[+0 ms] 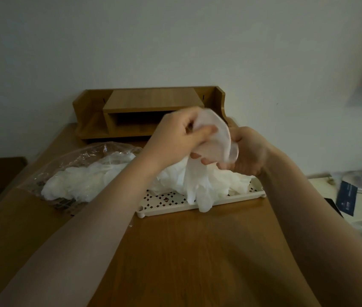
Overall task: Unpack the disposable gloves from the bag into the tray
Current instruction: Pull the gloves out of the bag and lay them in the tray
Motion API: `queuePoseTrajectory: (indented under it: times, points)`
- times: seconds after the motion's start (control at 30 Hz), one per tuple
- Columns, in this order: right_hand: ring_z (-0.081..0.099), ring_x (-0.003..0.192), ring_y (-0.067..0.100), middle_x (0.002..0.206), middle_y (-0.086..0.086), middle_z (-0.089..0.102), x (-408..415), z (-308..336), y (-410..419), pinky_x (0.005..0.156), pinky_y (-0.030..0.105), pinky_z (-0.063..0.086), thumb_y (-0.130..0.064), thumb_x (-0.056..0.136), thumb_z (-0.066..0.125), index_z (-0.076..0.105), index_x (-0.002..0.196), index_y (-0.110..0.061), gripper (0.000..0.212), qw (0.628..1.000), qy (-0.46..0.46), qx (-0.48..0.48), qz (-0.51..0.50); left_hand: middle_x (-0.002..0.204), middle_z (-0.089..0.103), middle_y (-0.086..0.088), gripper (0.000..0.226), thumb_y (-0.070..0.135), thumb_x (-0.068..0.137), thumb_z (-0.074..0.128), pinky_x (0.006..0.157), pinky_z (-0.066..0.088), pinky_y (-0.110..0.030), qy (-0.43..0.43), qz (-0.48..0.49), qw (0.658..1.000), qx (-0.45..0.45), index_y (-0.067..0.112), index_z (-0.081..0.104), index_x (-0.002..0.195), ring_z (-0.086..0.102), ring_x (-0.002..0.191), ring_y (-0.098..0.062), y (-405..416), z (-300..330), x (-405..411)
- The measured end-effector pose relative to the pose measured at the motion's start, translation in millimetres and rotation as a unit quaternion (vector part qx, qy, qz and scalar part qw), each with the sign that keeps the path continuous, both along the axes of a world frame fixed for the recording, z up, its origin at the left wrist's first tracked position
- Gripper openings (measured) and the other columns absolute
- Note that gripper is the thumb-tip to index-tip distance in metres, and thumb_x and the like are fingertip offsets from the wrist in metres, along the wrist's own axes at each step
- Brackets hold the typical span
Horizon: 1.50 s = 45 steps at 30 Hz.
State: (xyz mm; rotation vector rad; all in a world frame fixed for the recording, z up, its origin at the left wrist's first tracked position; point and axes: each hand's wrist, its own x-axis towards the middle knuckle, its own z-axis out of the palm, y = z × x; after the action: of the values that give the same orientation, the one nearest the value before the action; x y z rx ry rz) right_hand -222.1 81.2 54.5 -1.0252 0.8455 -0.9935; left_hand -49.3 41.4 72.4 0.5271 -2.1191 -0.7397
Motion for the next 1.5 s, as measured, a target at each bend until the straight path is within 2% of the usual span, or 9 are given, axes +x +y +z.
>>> queuePoseTrajectory:
  times: [0.17,0.3,0.5,0.63,0.77,0.93,1.23,1.4,1.5]
  points:
    - [0.060,0.066,0.014,0.084,0.001,0.065,1.1,-15.9,4.0,0.056,0.021,0.051,-0.006,0.077,0.061,0.069,0.091,-0.016,0.019,0.995,0.021,-0.097,0.006,0.088,0.068,-0.005,0.008,0.027,0.093,0.057,0.071,0.057,-0.037,0.112,0.083,0.985,0.102,0.022,0.061,0.089,0.067,0.080,-0.019,-1.7,11.4,-6.3]
    - [0.055,0.102,0.026,0.108,0.007,0.058,3.7,-28.6,4.7,0.093,0.043,0.045,-0.050,0.068,0.078,0.056,0.116,-0.011,0.065,0.989,0.052,-0.140,0.002,0.083,0.067,0.003,0.008,0.020,0.093,0.057,0.061,0.056,-0.023,0.149,0.078,0.966,0.195,0.022,0.062,0.087,0.066,0.068,-0.005,1.0,9.8,-7.4]
    - [0.062,0.085,0.030,0.093,0.012,0.065,11.5,-14.9,14.6,0.078,0.038,0.053,-0.029,0.096,0.051,0.064,0.105,-0.002,0.032,0.952,0.169,-0.151,-0.205,0.080,0.068,-0.004,0.012,0.009,0.091,0.052,0.073,0.056,-0.029,0.140,0.008,0.917,0.374,0.010,0.063,0.086,0.067,0.079,-0.019,-8.1,-3.9,7.7]
    - [0.065,0.073,0.027,0.085,0.013,0.068,13.5,4.0,20.0,0.070,0.032,0.057,-0.034,0.097,0.048,0.068,0.093,-0.008,0.033,0.884,0.374,-0.189,-0.208,0.095,0.072,-0.009,0.035,0.033,0.081,0.062,0.077,0.057,-0.029,-0.080,-0.052,0.912,0.400,0.007,0.065,0.104,0.070,0.088,-0.021,-18.0,-15.4,26.0]
    - [0.042,0.045,0.012,0.056,0.005,0.051,15.2,1.6,7.7,0.046,0.017,0.037,-0.037,0.093,0.054,0.063,0.072,-0.008,0.037,0.832,0.498,-0.201,-0.139,0.072,0.068,-0.004,0.041,0.038,0.079,0.064,0.078,0.054,-0.033,-0.066,-0.057,0.882,0.463,0.005,0.066,0.102,0.067,0.070,-0.016,-23.2,-26.6,13.0]
    - [0.060,0.069,0.015,0.076,0.001,0.063,-3.7,-14.0,-7.2,0.072,0.025,0.052,-0.025,0.089,0.063,0.064,0.079,-0.019,0.011,0.782,0.605,-0.138,-0.055,0.085,0.063,-0.009,0.022,0.030,0.092,0.058,0.068,0.048,-0.030,-0.075,0.070,0.924,0.368,0.010,0.065,0.096,0.060,0.080,-0.024,-28.5,-47.9,-8.2]
    - [0.066,0.083,0.017,0.091,0.003,0.070,-66.5,-8.0,-21.6,0.080,0.027,0.055,-0.025,0.091,0.061,0.071,0.088,-0.014,0.015,0.848,0.526,0.010,-0.067,0.099,0.059,0.000,0.022,0.028,0.090,0.060,0.068,0.053,-0.036,-0.057,0.194,0.951,0.234,0.019,0.047,0.105,0.062,0.087,-0.019,-40.9,-72.6,-6.0]
    - [0.057,0.081,0.016,0.085,-0.004,0.062,-62.0,-19.1,-53.1,0.078,0.028,0.050,-0.033,0.088,0.064,0.065,0.086,-0.021,0.013,0.769,0.636,-0.018,-0.058,0.080,0.049,0.007,0.016,0.016,0.097,0.047,0.052,0.046,-0.034,-0.129,0.252,0.958,0.051,0.017,0.035,0.107,0.054,0.062,-0.014,-38.5,-90.1,-5.6]
    - [0.053,0.080,0.013,0.087,-0.006,0.058,-55.3,-29.3,-67.8,0.079,0.026,0.043,-0.030,0.088,0.064,0.067,0.101,-0.017,0.019,0.734,0.671,-0.053,-0.092,0.104,0.051,0.004,0.021,0.005,0.098,0.039,0.061,0.038,-0.024,-0.213,0.265,0.940,-0.013,0.019,0.053,0.101,0.049,0.075,-0.012,-43.0,-97.8,-4.4]
